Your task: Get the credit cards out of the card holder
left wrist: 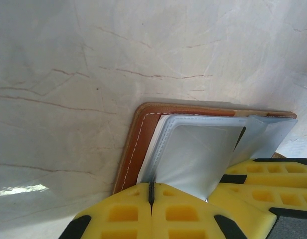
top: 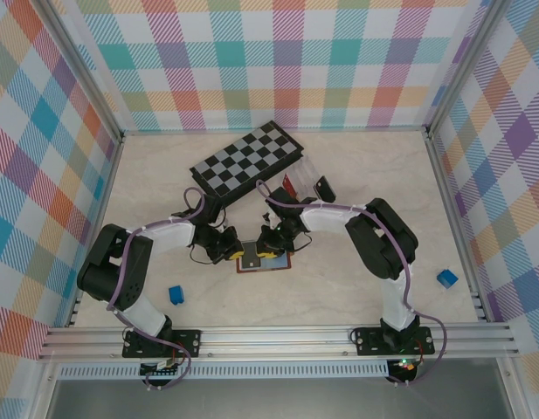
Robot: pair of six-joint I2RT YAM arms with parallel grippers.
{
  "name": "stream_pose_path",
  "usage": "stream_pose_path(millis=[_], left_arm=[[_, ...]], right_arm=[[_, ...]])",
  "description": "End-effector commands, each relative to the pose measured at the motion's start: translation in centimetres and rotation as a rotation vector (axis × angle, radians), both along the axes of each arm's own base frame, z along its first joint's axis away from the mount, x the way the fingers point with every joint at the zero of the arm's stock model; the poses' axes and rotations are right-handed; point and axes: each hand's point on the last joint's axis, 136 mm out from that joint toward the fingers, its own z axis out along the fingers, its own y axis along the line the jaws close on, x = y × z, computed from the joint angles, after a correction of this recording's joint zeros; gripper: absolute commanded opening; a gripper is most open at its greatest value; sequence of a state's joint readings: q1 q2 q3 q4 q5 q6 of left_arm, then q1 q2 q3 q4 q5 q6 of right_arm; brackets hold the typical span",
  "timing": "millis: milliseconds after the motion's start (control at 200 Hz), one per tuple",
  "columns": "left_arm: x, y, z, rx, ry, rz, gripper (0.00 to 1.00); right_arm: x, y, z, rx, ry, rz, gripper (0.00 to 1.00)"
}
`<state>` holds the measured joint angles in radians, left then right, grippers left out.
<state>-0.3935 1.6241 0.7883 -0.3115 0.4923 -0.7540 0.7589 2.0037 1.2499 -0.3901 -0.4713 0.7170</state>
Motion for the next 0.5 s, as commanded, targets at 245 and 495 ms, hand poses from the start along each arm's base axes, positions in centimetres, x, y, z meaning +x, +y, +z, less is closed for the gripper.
stream_pose_path(millis=[245,495], left_arm=[[-1.71,1.22,-2.18,0.085,0.054,-0.006,0.04],[-1.9,1.15,-2.27,0.073,0.057,0.0,0.04]], right_arm=[[-0.72,0.55,1.2,0.084,-0.024,0.049,0.17],[-0.73,0.9,0.98,0.1,-0.017,0.057,0.16]])
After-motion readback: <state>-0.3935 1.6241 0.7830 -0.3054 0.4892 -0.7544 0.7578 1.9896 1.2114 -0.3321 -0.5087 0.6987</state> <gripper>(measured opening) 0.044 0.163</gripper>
